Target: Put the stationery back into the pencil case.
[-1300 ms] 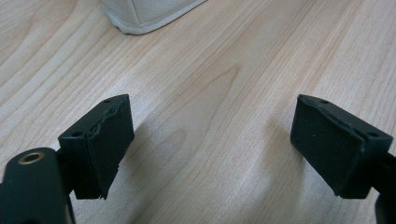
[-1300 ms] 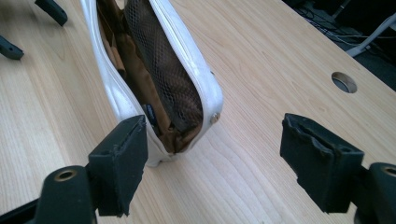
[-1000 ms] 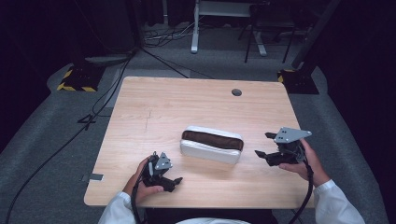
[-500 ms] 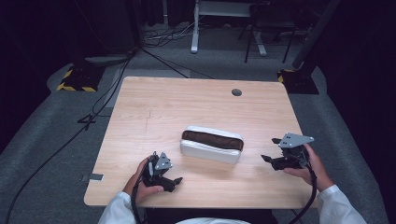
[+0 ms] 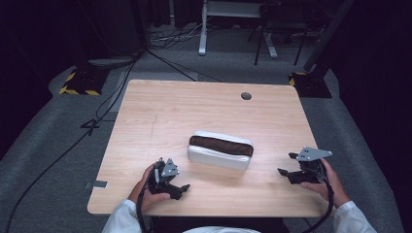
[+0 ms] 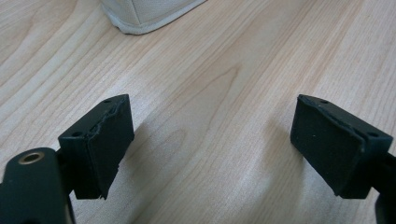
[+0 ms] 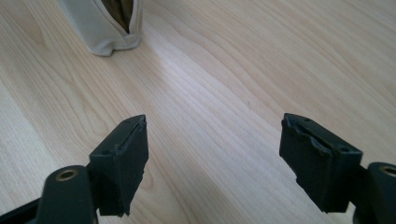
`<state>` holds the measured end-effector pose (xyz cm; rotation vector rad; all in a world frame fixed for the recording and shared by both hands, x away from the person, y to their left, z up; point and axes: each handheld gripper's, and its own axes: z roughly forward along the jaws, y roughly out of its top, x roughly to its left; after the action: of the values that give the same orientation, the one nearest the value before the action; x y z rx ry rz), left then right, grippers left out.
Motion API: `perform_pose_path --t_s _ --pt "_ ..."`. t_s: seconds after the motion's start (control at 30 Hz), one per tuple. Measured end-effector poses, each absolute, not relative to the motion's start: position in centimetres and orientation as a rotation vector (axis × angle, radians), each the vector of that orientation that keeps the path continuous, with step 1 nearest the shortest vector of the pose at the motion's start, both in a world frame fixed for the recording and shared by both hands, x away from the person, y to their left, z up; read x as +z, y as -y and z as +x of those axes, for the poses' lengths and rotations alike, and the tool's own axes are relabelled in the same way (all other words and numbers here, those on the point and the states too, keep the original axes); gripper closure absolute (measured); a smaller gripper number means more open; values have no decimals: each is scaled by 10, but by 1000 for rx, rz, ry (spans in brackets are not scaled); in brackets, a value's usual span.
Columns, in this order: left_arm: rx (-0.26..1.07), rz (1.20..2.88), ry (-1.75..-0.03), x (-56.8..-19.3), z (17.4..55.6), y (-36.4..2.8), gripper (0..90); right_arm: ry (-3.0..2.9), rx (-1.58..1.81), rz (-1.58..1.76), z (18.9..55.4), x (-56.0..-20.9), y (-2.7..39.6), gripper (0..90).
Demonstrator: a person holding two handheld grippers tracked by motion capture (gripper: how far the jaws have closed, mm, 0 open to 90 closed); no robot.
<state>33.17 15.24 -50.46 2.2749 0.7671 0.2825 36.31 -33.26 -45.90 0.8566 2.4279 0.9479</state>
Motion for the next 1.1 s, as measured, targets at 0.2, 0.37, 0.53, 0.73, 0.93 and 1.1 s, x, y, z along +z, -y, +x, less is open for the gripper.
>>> perform_pose_path --t_s 0.2,0.37,0.53,0.73,0.93,1.1 --pt "282 2275 -767 -505 332 -152 138 -2412 961 916 355 -469 347 248" --pt "283 2275 -767 -505 332 -152 138 -2381 976 949 344 -477 360 248" --pt "282 2275 -767 -505 332 -152 138 -2376 965 985 335 -486 377 245" --pt "282 2275 -767 -505 332 -152 138 -2361 954 1041 328 -494 391 243" --pt "282 2274 -768 -505 332 -152 138 -2345 1003 1080 319 -502 410 221" --pt "290 2272 -782 -505 333 -152 138 -2307 1046 1127 315 -506 417 212"
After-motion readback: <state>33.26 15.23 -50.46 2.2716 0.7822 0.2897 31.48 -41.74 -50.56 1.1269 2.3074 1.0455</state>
